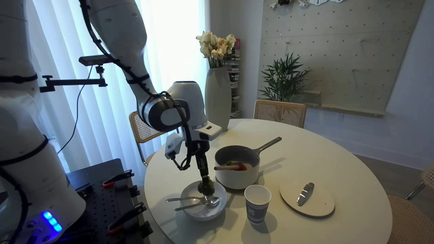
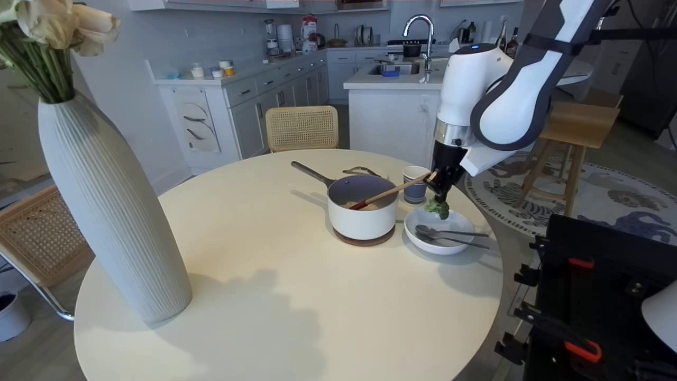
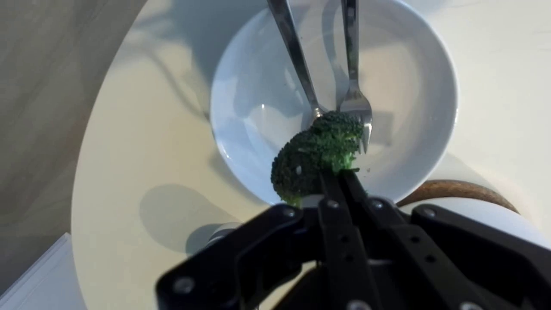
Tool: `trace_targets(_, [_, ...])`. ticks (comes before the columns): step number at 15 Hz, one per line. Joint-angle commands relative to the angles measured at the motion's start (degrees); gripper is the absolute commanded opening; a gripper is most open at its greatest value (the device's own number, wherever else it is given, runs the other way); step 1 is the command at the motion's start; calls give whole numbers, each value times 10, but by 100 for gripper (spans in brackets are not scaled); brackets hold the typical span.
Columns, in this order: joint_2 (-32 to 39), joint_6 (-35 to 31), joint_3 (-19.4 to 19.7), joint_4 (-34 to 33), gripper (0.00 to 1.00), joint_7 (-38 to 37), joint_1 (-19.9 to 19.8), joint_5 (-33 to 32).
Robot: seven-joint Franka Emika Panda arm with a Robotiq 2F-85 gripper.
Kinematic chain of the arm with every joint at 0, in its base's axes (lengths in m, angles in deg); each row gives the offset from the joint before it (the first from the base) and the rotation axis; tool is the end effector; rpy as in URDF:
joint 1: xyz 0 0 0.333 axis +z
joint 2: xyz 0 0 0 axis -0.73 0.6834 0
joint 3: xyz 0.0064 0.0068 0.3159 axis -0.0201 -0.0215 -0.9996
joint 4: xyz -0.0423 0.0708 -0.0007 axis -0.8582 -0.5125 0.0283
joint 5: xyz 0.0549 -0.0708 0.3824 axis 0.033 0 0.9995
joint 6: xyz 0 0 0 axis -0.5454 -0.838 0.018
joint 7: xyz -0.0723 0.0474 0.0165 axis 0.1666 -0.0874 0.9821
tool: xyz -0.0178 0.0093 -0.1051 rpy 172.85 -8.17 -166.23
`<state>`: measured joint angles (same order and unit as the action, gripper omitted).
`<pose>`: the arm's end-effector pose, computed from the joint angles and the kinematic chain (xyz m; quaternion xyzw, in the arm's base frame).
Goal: Remove the green object from the pot on the table and put it in the white bowl
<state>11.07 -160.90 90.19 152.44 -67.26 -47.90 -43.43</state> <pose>0.4190 -0.1153 0.1827 0.9804 -0.1780 0.0567 0.0632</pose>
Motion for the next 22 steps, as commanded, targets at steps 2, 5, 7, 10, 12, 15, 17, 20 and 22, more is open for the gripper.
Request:
trace_targets(2, [14, -12, 35, 5, 33, -2, 40, 4])
trace_targets(5, [1, -7, 34, 10, 55, 7, 50, 17])
trace_targets(7, [-13, -6, 30, 15, 69, 12, 53, 22])
trace_targets(10, [-34, 12, 37, 14, 91, 3, 69, 10])
trace_targets(12, [-56, 39, 24, 14, 100, 10, 65, 14])
trace_targets(15, [-94, 88, -17, 21, 100, 36, 42, 37])
trace_targets(17, [-121, 128, -48, 25, 100, 65, 29, 64])
trace_targets(20, [-156, 192, -79, 27, 100, 100, 17, 85])
trace_targets(22, [-124, 173, -88, 9, 100, 79, 7, 73])
